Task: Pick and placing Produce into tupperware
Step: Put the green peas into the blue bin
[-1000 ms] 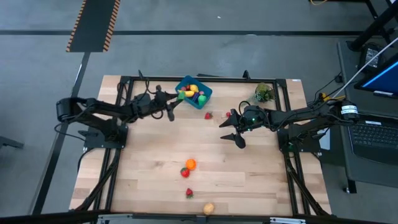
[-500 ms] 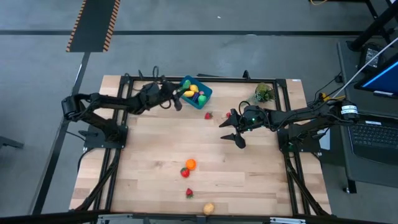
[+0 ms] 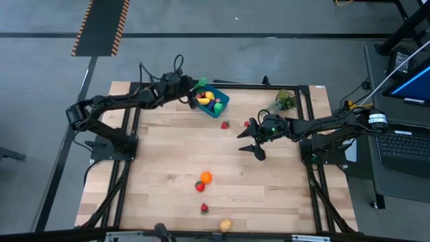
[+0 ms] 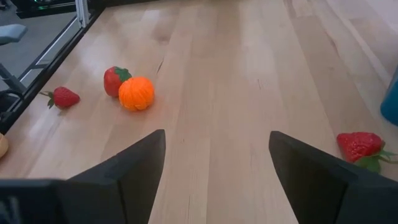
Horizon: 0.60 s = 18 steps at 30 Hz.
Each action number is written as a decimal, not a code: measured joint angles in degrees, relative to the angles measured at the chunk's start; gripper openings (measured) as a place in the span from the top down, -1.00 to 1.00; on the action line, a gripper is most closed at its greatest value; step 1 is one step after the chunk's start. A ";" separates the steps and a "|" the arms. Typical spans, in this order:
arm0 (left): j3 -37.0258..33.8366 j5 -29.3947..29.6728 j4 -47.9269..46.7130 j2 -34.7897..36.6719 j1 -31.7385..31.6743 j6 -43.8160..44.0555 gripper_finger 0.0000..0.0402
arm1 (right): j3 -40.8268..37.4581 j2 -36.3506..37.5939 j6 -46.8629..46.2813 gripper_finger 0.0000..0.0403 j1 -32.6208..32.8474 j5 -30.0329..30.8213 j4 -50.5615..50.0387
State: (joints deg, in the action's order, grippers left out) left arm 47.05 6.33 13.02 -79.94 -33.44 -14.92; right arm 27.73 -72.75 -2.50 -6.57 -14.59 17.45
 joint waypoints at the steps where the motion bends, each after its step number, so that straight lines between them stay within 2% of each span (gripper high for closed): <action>1: 0.87 0.02 -2.20 0.00 -0.28 -0.50 0.43 | 0.00 0.00 0.01 -0.43 0.00 0.00 0.00; 6: 5.48 -0.22 -12.61 -0.01 -1.39 -2.82 0.43 | 0.00 0.00 0.00 -0.43 0.00 0.00 0.00; 9: 8.97 -3.45 -19.14 -1.33 -1.61 -3.64 0.43 | 0.00 0.00 0.02 -0.43 0.00 0.00 0.00; 18: 21.61 -3.84 -35.21 -13.74 -1.95 -7.29 0.43 | 0.00 0.00 0.00 -0.43 0.00 0.00 -0.22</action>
State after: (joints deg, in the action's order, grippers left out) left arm 68.66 2.49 -22.19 -93.68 -35.39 -22.21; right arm 27.73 -72.75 -2.50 -6.57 -14.59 17.23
